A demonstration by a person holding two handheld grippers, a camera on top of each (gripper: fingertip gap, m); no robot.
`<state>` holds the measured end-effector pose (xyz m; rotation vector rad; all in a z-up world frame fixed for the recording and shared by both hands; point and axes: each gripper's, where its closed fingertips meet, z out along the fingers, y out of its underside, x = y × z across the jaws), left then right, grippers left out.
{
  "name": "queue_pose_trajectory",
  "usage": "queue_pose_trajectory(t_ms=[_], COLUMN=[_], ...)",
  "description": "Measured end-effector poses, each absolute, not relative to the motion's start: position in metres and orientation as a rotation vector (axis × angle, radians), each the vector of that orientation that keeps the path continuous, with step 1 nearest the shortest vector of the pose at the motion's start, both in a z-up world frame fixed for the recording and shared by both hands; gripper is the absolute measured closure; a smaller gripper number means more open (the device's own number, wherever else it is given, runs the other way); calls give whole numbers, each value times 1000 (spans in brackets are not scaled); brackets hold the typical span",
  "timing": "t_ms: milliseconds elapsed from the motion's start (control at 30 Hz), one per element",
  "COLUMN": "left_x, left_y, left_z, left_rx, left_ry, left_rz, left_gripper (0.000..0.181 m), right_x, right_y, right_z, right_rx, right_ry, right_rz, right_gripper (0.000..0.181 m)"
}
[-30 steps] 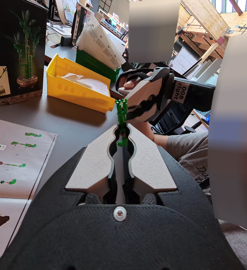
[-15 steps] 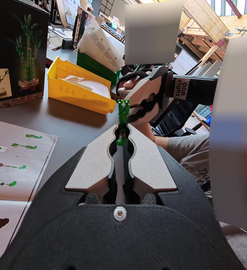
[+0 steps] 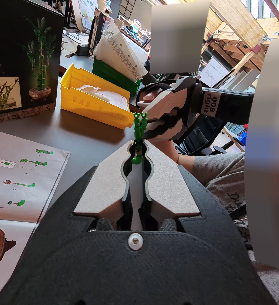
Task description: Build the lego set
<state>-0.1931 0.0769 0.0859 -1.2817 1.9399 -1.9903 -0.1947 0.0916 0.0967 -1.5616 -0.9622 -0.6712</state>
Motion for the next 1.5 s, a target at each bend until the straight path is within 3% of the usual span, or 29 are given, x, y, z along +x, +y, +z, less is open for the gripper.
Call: queue_pose_trajectory(t_ms=[533, 800, 1000, 1133, 1300, 1500], left_x=[-188, -194, -210, -218, -208, -174], left_y=[81, 85, 111, 127, 126, 114], left_z=[79, 87, 96, 105, 104, 76], left_rx=[-1332, -1287, -1259, -1257, -1250, -1346], left_ry=[1925, 1921, 1878, 1805, 1764, 1767], left_rz=[-1973, -2019, -2026, -2087, -2126, -2112], left_gripper=[175, 176, 176, 176, 176, 176], right_x=[-190, -191, -190, -173, -130, -106], right_y=[96, 91, 79, 87, 94, 71], right_z=[91, 99, -12, -65, -36, 6], right_rx=[-1595, -1553, -2010, -2202, -2179, -2064], right_ry=[-956, -896, -1071, -1106, -848, -627], right_rz=[-680, -524, -21, 6, -123, -46], right_gripper=[167, 153, 163, 168, 167, 150])
